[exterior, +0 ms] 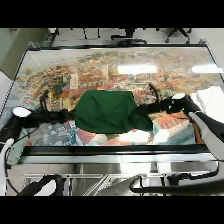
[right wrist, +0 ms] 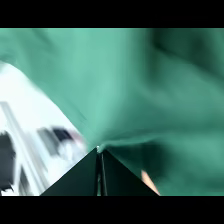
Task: Fold the shirts.
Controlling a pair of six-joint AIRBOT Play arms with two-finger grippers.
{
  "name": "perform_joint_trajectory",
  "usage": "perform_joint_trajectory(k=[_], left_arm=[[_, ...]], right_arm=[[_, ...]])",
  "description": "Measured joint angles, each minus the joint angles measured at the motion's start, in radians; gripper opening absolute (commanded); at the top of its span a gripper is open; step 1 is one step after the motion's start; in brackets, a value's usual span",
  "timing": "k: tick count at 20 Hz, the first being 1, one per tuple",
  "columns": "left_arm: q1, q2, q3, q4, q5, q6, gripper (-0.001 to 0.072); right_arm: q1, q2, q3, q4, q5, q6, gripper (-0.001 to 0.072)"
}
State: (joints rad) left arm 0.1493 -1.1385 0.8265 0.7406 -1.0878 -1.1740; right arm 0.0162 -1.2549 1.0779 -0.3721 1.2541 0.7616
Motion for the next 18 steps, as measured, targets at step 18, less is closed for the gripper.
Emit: perform_joint_trajectory(k=[18], left_arm=[[0.281,0.269,1.207,-0.070,-0.145,-0.076,0.0013]], right_arm=[[-0.158,0.490,0.854,-0.209,-0.203,0.027,0.0018]])
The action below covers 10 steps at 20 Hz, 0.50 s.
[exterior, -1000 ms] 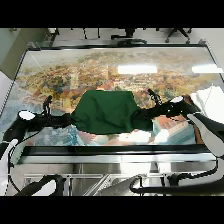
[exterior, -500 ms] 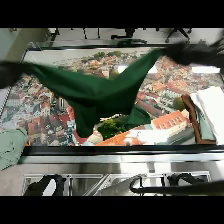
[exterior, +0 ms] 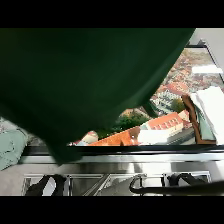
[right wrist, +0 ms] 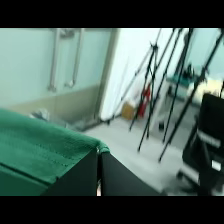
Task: Fold the shirts.
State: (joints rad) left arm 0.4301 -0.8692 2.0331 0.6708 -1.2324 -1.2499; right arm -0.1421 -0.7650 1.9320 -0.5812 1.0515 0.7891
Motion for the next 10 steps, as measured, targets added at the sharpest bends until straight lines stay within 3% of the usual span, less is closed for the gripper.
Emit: perform_joint_trajectory(k=[4,10], left_arm=[[-0.074,-0.170,-0.187,-0.077,0.019,0.088,0.0014],[-0.359,-0.583,-0.330,0.026,0.206,0.195,0.0014]], right_arm=[[0.006,-0.225,0.009,-0.005,0.073,0.042,0.0018],[0.063,-0.643,0.011,-0.126,0.132,0.142,0.0018]])
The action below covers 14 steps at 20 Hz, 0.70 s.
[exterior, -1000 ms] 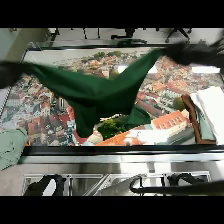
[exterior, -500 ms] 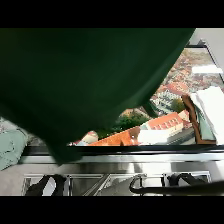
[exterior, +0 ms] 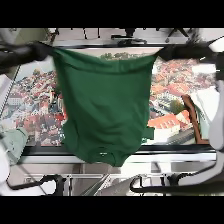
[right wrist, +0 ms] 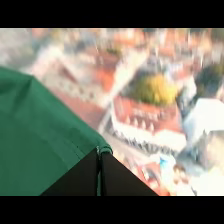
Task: Fold the shirts.
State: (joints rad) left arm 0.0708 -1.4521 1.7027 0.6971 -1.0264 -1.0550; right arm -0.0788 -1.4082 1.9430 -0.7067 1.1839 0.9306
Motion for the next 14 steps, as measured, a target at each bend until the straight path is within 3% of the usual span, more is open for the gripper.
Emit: perform_joint_trajectory(k=[2,3,4,9,14], left_arm=[[-0.067,-0.157,0.033,0.030,0.034,0.000,0.0061],[-0.091,-0.228,0.064,0.039,0.035,-0.011,0.0395],[-0.106,-0.285,0.100,0.041,0.029,-0.031,0.0608],[-0.077,-0.410,0.293,0.063,-0.198,-0.197,0.0592],[-0.001,-0.235,0.094,0.266,-0.422,-0.360,0.0593]], right_arm=[[0.013,-0.107,0.001,-0.103,-0.008,0.056,0.0018],[0.017,-0.153,0.000,-0.163,-0.008,0.087,0.0019],[0.019,-0.187,0.000,-0.212,-0.011,0.115,0.0018],[0.003,-0.266,0.002,-0.436,-0.030,0.231,0.0018],[-0.082,-0.276,0.002,-0.615,-0.008,0.365,0.0018]])
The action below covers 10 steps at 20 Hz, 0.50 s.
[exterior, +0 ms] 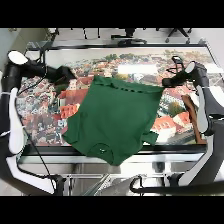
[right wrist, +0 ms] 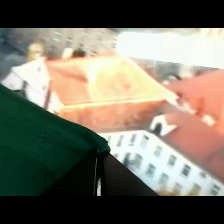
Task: Fold the shirts.
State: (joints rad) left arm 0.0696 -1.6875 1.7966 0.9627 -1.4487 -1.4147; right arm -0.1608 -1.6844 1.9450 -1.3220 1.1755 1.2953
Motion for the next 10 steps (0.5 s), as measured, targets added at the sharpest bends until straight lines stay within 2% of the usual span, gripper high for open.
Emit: perform_joint_trajectory(k=[3,6,10], left_arm=[[0.017,0.171,-0.286,0.127,-0.050,-0.072,0.0593],[0.018,0.327,-0.586,0.175,-0.057,-0.119,0.0593],[-0.024,0.500,-0.939,0.165,0.071,-0.164,0.0593]], right_arm=[[-0.051,-0.002,0.000,-0.038,0.035,0.040,0.0018],[-0.070,-0.003,0.000,-0.047,0.052,0.052,0.0018],[-0.075,-0.004,0.000,-0.016,0.059,0.051,0.0019]])
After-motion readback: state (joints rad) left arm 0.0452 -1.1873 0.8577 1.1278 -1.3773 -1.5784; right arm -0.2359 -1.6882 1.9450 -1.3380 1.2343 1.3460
